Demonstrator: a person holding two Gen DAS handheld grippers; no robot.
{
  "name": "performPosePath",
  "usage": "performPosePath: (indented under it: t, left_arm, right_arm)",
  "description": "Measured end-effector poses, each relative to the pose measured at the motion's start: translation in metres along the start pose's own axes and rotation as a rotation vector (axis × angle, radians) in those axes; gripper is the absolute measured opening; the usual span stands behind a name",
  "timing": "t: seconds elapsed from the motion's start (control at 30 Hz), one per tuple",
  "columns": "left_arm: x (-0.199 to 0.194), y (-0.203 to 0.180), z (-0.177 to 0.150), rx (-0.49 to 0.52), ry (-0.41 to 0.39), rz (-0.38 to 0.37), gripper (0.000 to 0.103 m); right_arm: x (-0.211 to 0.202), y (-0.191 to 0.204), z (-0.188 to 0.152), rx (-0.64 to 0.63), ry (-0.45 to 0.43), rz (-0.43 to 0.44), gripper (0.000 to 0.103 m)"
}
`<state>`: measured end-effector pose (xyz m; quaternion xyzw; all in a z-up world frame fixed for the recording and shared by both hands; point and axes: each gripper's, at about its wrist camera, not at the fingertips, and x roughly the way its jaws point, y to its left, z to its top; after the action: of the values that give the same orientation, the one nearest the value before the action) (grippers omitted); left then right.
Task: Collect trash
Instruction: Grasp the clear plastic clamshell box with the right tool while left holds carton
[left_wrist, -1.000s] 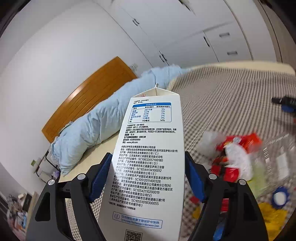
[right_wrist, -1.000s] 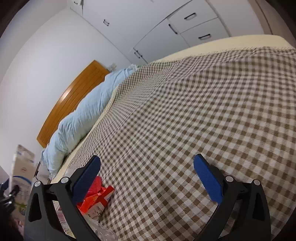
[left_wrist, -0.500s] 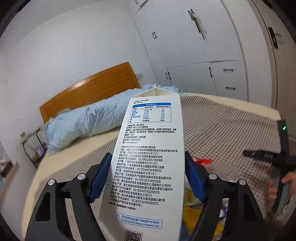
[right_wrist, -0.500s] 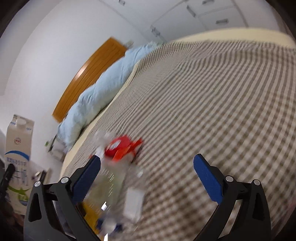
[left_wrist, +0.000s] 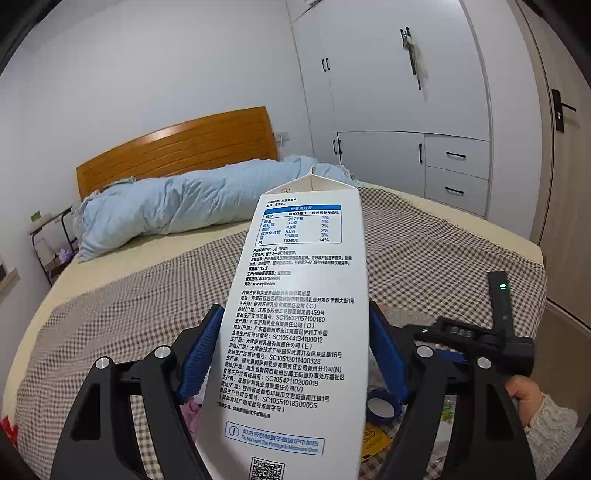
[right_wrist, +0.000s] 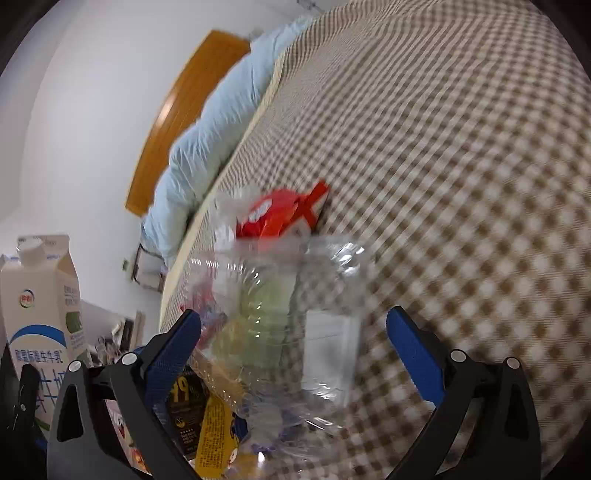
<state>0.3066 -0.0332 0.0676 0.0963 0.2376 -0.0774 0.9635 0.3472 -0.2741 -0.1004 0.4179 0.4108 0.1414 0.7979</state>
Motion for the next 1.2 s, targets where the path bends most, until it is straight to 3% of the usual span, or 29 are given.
performPosePath:
  t: [0.07, 0.1, 0.13, 0.3, 0.7, 1.2]
  left_arm:
    - [0.005, 0.002, -0.004, -0.023, 0.010, -0.004, 0.073]
    - [0.006, 0.002, -0.006, -0.029, 0.011, -0.009, 0.073]
    - [0.007, 0.003, -0.007, -0.035, 0.014, -0.012, 0.073]
    - [0.013, 0.003, -0.012, -0.030, 0.029, -0.006, 0.073]
    - [-0.007, -0.007, -0.005, -0.014, 0.017, 0.015, 0.073]
    - [-0.091, -0.025, 0.003, -0.035, -0.037, 0.009, 0.073]
  right_arm:
    - [0.001, 0.003, -0.002, -0.013, -0.003, 0.000, 0.095]
    - [0.001, 0.001, -0.001, -0.010, -0.005, 0.013, 0.090]
    - [0.003, 0.001, -0.001, -0.011, -0.006, 0.026, 0.078]
    - [-0.013, -0.013, -0.002, 0.035, -0.023, 0.115, 0.065]
    - [-0.094, 0.024, 0.006, -0.198, -0.236, 0.031, 0.061]
    - [-0.188, 0.036, -0.024, -0.302, -0.300, -0.033, 0.061]
